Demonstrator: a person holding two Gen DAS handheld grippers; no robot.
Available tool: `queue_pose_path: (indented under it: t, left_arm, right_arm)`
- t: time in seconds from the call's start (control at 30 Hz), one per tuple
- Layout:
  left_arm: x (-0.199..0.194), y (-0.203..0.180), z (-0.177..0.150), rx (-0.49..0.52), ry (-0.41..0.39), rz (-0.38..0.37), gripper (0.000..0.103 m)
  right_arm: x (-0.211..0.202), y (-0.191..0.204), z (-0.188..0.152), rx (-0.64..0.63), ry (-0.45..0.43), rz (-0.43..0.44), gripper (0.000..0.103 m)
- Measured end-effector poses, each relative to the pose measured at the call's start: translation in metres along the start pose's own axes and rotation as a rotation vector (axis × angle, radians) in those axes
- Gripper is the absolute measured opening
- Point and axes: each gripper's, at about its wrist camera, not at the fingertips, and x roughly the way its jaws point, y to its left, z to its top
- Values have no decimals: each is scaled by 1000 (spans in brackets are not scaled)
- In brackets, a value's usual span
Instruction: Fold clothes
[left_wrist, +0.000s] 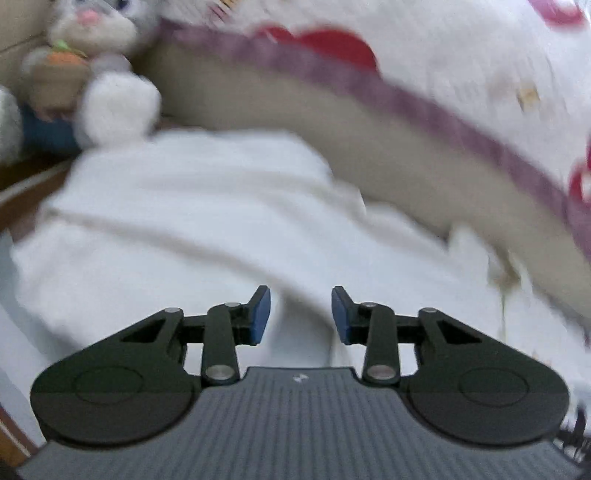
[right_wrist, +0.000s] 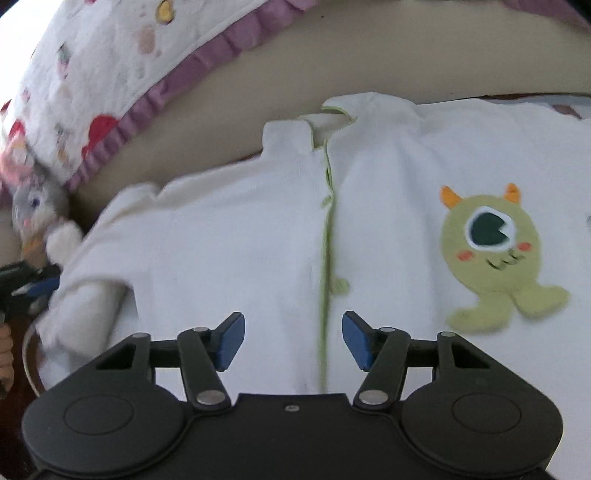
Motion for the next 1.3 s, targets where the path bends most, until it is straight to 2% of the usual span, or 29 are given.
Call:
queue_pose_path:
  t: [0.1, 0.2, 0.3, 0.4, 0.47, 0.57, 0.63, 0.67, 0.7, 0.73, 0.77, 0.8, 0.9, 1.03, 1.13, 1.23, 1.3]
  left_arm:
    - [5, -22, -39, 87, 94, 3, 21]
    - [-4, -32, -75, 143, 170, 9, 19]
    - [-20, -34, -100, 105, 218, -38, 19]
    - [-30, -39, -123, 90, 260, -44, 19]
    - [-31, -42, -133, 84, 274, -13, 20]
    - [-22, -52, -145, 80, 305, 61, 30]
    - [-11, -59, -149, 115, 312, 128, 33]
    - [-6, -64, -150, 140, 301, 159, 36]
    - [-6, -68, -152, 167, 277, 177, 36]
    - [-6, -71, -153, 184, 263, 180, 33]
    - [-6, -74, -154, 201, 251, 185, 15]
    - [-8, -76, -156, 220, 243, 193, 2]
    - [-18, -78, -162, 248, 215, 229, 1]
    - [-41, -50, -153, 94, 141, 337, 2]
    - [-45, -30, -159, -51, 207, 279, 3]
    - [-51, -24, -159, -73, 249, 298, 15]
    - [-60, -32, -163, -51, 257, 236, 25]
  right_arm:
    - [0, 0, -15, -94, 51, -5, 65]
    - [1, 0, -35, -192, 92, -9, 65]
    - [1, 5, -55, -336, 153, 4, 65]
    - [-2, 7, -73, -482, 173, -15, 65]
    - [-4, 5, -81, -527, 171, -13, 65]
    - [-9, 1, -85, -538, 161, 0, 65]
    - [-12, -2, -86, -534, 158, 7, 65]
    - [-14, -3, -87, -531, 156, 10, 65]
    - [-16, -5, -88, -529, 155, 14, 65]
    - [-18, -6, -89, -527, 153, 17, 65]
    - [-19, -7, -89, -525, 152, 21, 65]
    - [-21, -9, -90, -523, 151, 24, 65]
    - [-26, -9, -91, -510, 153, 28, 65]
    - [-31, -9, -98, -551, 160, 2, 65]
    - [-38, -13, -104, -555, 193, 21, 65]
    - [-49, -13, -104, -573, 202, 30, 65]
    - [-61, -15, -101, -561, 204, 59, 65]
